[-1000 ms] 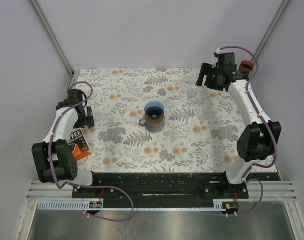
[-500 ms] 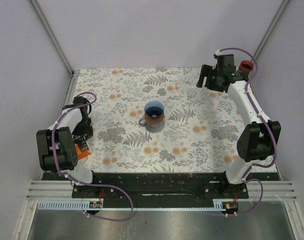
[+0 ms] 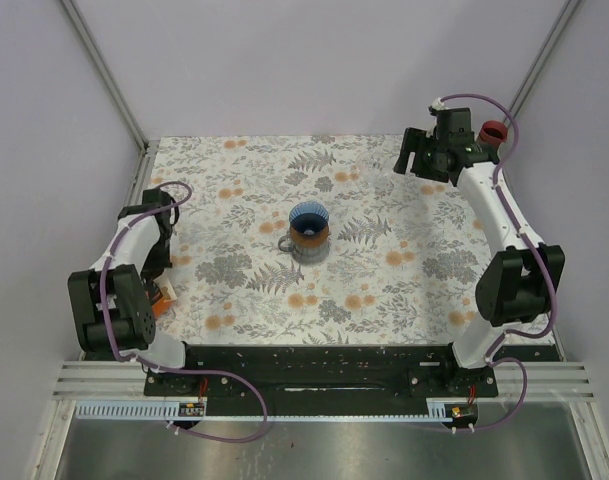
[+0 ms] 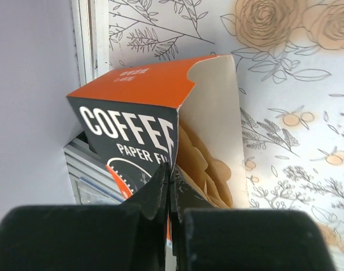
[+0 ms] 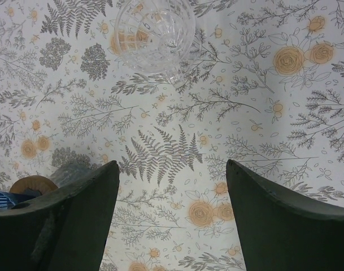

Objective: Place the coffee filter in the dripper

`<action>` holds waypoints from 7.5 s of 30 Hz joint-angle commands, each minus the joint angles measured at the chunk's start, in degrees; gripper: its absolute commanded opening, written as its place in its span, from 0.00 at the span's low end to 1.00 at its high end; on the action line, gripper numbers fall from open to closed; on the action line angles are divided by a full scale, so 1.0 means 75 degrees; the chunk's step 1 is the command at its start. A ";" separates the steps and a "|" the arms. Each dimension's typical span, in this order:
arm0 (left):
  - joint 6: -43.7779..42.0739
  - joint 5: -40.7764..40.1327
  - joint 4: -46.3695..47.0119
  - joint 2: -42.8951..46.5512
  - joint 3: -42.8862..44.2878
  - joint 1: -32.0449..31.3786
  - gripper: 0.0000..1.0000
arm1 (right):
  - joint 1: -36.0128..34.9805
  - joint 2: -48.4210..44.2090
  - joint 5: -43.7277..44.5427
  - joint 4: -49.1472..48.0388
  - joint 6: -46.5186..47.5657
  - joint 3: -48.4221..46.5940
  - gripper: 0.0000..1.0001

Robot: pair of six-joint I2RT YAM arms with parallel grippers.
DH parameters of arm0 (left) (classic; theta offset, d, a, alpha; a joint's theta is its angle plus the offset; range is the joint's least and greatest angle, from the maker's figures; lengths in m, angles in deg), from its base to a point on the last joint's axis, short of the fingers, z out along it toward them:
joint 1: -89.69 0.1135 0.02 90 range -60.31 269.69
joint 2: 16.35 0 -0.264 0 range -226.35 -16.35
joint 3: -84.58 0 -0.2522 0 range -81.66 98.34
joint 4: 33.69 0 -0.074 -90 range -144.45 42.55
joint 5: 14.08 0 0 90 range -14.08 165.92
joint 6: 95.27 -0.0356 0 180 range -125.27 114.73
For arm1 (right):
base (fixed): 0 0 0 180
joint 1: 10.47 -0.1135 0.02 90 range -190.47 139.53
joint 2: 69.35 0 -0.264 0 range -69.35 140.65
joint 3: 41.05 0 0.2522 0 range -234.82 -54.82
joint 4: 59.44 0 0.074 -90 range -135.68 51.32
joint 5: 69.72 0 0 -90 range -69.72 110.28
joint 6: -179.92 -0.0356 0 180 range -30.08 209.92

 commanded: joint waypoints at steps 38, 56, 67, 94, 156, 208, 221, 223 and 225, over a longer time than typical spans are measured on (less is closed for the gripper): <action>0.1191 0.1791 0.1238 0.1575 0.1798 -0.2060 0.00 | -0.6419 0.1523 -0.1487 -0.4232 -0.0645 -0.1317 0.45; 0.1719 0.2212 0.1379 0.1504 0.1986 -0.2084 0.00 | -0.6736 0.3293 -0.0071 -0.3084 -0.1081 -0.2794 0.34; 0.1824 0.2505 0.1379 0.1516 0.1974 -0.2084 0.00 | -0.6748 0.3832 0.1114 -0.2123 -0.0799 -0.3428 0.45; 0.1696 0.2776 0.1414 0.1446 0.1751 -0.2073 0.00 | -0.6830 0.4572 0.1571 -0.1044 -0.0096 -0.4811 0.00; -0.1773 0.0407 0.2375 -0.0406 0.0649 -0.2799 0.00 | -0.5635 -0.1874 0.1887 -0.3704 0.3384 0.1282 0.00; -0.0908 0.4646 -0.0529 -0.0241 0.5626 -0.2002 0.86 | -0.5435 -0.2987 0.0213 -0.5190 0.4637 0.2852 0.00; -0.0179 0.8575 -0.1340 -0.0207 0.7317 -0.2905 0.89 | -0.5447 -0.3820 -0.0761 -0.7804 0.7356 0.4681 0.00; 0.0230 0.8786 -0.1352 -0.0253 0.7434 -0.2940 0.90 | -0.5459 -0.3785 -0.0621 -0.8028 0.7439 0.4717 0.00; 0.0488 0.8985 -0.1200 -0.0265 0.7423 -0.2951 0.90 | -0.5493 -0.3773 -0.0550 -0.8192 0.7509 0.4740 0.00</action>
